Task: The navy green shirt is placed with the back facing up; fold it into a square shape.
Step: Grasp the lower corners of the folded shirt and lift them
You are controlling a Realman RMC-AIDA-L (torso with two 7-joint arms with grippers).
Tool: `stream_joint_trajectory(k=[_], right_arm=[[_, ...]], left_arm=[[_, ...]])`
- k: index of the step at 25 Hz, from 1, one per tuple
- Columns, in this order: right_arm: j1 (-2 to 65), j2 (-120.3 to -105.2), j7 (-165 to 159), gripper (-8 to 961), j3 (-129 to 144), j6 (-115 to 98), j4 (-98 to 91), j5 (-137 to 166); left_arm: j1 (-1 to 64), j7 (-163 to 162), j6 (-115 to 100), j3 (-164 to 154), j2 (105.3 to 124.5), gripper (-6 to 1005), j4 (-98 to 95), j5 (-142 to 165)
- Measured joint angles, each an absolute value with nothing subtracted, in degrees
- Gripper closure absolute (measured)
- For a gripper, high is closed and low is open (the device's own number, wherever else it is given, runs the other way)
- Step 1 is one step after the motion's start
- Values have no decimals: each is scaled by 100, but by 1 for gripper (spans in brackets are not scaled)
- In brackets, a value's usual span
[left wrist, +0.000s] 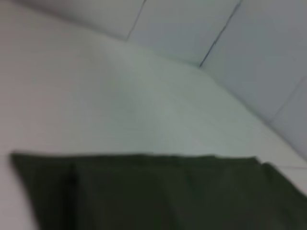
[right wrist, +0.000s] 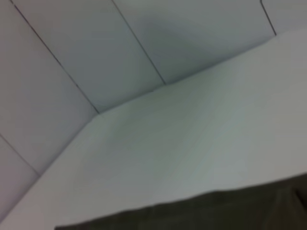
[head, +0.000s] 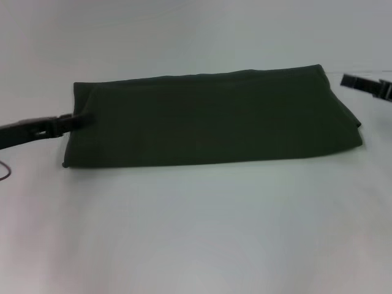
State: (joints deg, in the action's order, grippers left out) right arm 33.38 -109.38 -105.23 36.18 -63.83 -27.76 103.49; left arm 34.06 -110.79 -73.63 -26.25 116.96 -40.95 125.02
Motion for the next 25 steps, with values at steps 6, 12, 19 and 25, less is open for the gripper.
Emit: stream_joint_trajectory(k=[6,12,19,25], right_arm=[[3152,-10905,-10472,342,3622,-6374,-2800,10490],[3136,-10863,-10450,342,3616,-6336,-2804,10626],[3149,-10850,-10450,343,3638,-6321,-2804,10664],[3199,-10844,-10556,343,3640,-6053,-2769,11018]], left_arm=[[3513,-11826,-7358,-2567,11614,377,-4182,13053],[3607,-12429,-7002,-2656,11593,377,-4102,13357],[3629,-12567,-6724,-2704,11597,376,-3946,13509],[3633,-12565,-6729,-2725,11594,377,-3897,13599]])
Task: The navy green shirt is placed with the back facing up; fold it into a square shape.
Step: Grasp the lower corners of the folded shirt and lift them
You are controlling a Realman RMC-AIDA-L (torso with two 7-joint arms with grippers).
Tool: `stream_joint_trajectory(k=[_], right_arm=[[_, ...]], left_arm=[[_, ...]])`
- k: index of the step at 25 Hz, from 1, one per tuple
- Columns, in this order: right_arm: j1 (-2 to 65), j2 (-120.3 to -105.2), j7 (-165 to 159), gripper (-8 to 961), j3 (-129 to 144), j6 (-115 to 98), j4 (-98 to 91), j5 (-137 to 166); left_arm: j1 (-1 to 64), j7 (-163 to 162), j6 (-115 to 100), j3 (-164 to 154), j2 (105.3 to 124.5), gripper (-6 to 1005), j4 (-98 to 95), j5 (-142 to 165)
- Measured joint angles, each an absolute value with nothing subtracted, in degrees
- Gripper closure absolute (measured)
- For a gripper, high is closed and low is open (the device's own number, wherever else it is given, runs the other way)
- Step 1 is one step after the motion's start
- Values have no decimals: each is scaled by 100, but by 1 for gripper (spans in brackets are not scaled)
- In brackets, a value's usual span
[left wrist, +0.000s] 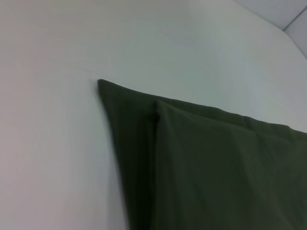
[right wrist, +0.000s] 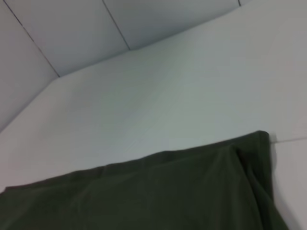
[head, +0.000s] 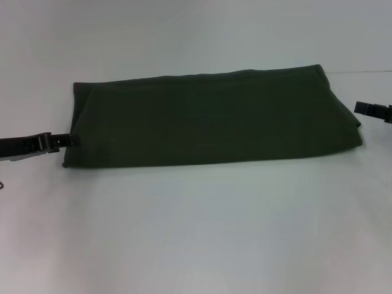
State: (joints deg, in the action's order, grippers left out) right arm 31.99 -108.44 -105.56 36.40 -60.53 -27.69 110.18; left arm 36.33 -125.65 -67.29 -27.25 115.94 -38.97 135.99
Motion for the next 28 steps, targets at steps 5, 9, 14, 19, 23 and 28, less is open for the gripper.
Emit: stream_joint_trajectory(k=[5,9,14,19,23,28], right_arm=[[3240,-10807,-10858,342,3643,-6197,-2817,11311],[3244,-10796,-10957,342,3643,-6327,-2842,11398],[3227,-10857,-10901,343,3644,-6350,-2854,11452],[3222,-10870,-10845,342,3648,-6363,-2857,11453],[3233,-10872,-10829,342,3675,-6411,-2857,11452],[3235,-10868,-10828,343,3694,-6418,-2858,11452]], left_arm=[[3712,-12551,-6997,-2726,11548,376,-3955,13820],[3748,-12516,-7003,-2715,11525,376,-3962,14048],[3771,-12457,-6854,-2695,11521,376,-3974,14022],[3896,-12477,-6686,-2839,11524,376,-3897,14097],[3909,-12508,-6435,-3110,11562,376,-3863,14117],[3885,-12571,-6165,-3241,11612,376,-3843,14191]])
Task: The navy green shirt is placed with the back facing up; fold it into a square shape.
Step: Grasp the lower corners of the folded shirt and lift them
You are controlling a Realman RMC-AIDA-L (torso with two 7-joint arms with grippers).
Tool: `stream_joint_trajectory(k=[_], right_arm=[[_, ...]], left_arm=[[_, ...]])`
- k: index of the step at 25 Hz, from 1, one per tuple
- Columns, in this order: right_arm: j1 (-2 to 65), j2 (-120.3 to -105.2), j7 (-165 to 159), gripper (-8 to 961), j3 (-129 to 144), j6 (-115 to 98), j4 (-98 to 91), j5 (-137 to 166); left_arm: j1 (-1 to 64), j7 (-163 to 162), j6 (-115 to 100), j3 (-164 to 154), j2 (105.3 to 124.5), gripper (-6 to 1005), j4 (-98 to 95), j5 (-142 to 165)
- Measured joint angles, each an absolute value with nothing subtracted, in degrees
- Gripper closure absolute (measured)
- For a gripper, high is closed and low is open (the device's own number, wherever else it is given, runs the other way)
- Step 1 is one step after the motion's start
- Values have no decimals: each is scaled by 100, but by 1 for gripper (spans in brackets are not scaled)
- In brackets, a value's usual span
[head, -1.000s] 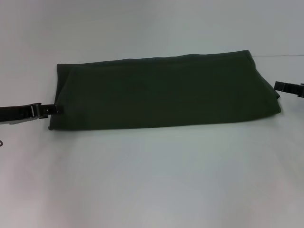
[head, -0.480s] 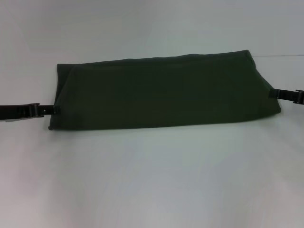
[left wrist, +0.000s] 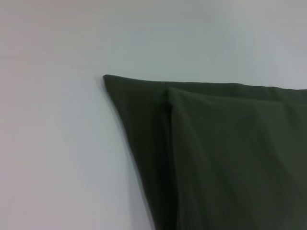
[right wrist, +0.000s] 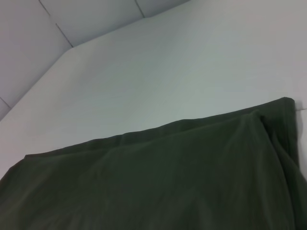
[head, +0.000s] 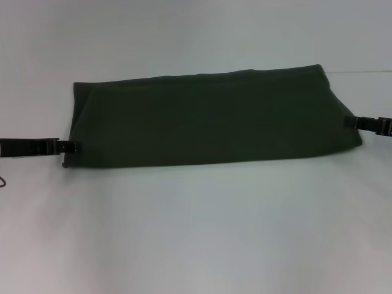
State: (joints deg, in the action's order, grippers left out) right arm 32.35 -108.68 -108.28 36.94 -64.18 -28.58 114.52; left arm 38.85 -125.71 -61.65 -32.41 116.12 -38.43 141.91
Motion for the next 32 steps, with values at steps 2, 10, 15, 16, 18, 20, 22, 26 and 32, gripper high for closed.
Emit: stream_joint_trajectory(k=[2,10,15,16,18,20,22,26,32], right_arm=[[3235,-10860,-10829,343,3698,-6422,-2860,11452],[3258,-10836,-10848,342,3765,-6426,-2871,11452],[3266,-10829,-10849,342,3771,-6424,-2874,11452],[3266,-10827,-10849,342,3771,-6423,-2874,11452],[3267,-10826,-10850,343,3771,-6420,-2874,11452],[3269,-10826,-10851,343,3771,-6411,-2874,11452],[3270,-10827,-10852,343,3771,-6409,-2874,11452],[3270,-10834,-10849,343,3771,-6406,-2874,11452],[3270,-10838,-10841,343,3779,-6394,-2874,11452]], left_arm=[[3877,-12575,-6147,-3243,11623,377,-3820,14194],[3897,-12582,-6065,-3244,11645,377,-3613,14213],[3912,-12584,-6150,-3242,11645,377,-3596,14192],[3919,-12585,-6163,-3242,11645,377,-3595,14191],[3936,-12589,-6190,-3243,11645,377,-3595,14187],[3945,-12592,-6193,-3242,11645,377,-3589,14185],[3961,-12593,-6174,-3242,11645,377,-3561,14201],[3972,-12594,-6149,-3247,11645,384,-3543,14216],[3973,-12593,-6145,-3253,11645,450,-3541,14221]])
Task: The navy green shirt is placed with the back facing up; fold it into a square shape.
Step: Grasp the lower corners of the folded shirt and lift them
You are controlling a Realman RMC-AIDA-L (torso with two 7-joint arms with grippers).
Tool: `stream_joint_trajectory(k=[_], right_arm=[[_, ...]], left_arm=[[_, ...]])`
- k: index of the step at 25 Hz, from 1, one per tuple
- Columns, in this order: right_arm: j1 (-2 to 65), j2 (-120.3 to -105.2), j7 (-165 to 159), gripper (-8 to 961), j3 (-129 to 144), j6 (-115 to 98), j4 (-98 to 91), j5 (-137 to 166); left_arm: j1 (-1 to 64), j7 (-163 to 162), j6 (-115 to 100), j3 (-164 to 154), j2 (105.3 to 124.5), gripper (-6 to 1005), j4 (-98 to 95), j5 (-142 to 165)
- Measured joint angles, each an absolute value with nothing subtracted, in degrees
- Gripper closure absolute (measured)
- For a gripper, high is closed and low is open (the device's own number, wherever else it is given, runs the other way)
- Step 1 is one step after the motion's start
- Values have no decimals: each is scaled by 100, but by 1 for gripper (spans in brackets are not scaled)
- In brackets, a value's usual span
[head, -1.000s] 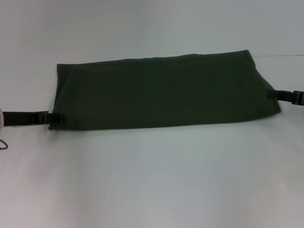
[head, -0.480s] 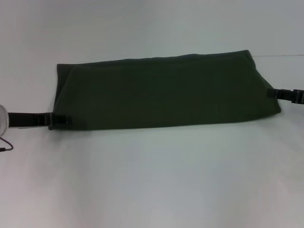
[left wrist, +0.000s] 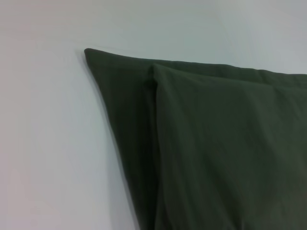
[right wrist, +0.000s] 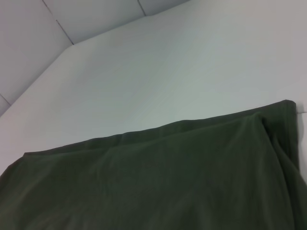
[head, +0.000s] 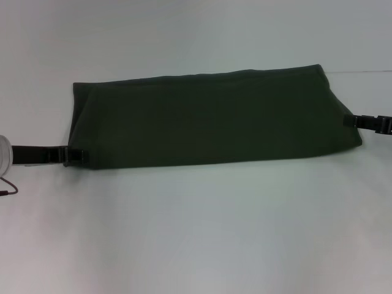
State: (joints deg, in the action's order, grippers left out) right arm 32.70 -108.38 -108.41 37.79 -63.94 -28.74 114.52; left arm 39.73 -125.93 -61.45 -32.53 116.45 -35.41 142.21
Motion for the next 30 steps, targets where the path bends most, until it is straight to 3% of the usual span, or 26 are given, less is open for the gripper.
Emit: stream_joint_trajectory(k=[16,21,30], right_arm=[[3280,-10863,-10878,343,3779,-6379,-2860,11452],[3308,-10822,-11125,342,3793,-6420,-2859,11591],[3668,-10633,-12449,342,3797,-6435,-2959,12719]], left_arm=[[3981,-12589,-5985,-3314,11645,760,-3507,14341],[3979,-12583,-5994,-3307,11645,971,-3506,14345],[3991,-12548,-6041,-3314,11640,992,-3506,14337]])
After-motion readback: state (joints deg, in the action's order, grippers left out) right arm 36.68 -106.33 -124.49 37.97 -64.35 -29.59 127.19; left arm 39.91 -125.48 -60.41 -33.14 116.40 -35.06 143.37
